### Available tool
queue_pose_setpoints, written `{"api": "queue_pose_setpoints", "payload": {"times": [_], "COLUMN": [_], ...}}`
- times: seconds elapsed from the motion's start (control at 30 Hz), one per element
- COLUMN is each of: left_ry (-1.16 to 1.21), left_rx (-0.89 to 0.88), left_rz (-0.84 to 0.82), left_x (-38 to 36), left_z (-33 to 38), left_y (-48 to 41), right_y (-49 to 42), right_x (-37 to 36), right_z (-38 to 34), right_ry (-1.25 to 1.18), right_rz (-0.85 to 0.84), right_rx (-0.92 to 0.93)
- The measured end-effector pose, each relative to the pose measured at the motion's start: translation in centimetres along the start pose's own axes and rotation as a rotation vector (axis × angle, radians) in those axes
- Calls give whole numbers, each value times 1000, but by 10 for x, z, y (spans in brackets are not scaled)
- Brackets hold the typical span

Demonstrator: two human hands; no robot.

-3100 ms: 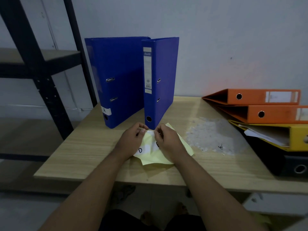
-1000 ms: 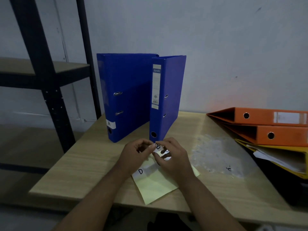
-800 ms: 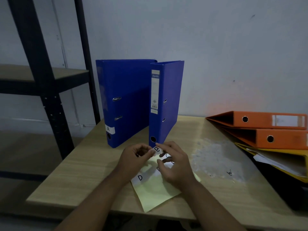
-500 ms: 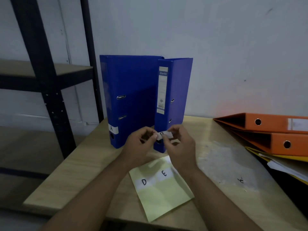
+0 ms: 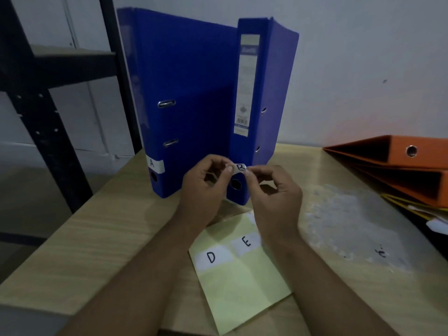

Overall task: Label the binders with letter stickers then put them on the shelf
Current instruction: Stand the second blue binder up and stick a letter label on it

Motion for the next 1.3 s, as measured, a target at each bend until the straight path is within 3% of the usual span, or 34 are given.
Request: {"api": "queue_pose_setpoints", "payload": {"times": [0.53,1.3], "left_ry": [-61,-115], "left_rx": [101,141], "left_rz": [100,111], "left_x": [8,4], "left_z": [-10,-24], "left_y": [7,1], "right_y": [-1,-5], "right_x": [6,2], "right_z": [9,13], "right_ry": [-7,74], "right_rz": [11,39], "right_rx": [-183,-147]}}
Point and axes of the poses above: each hand's wrist, its own y-axis away from the middle knuckle, its own x-axis out of the back of the hand, z = x × y, the point moved 5 cm from there along -y, towards the middle knuckle, and after that the axes turned 12 degrees about -x, right-handed, at the moved point
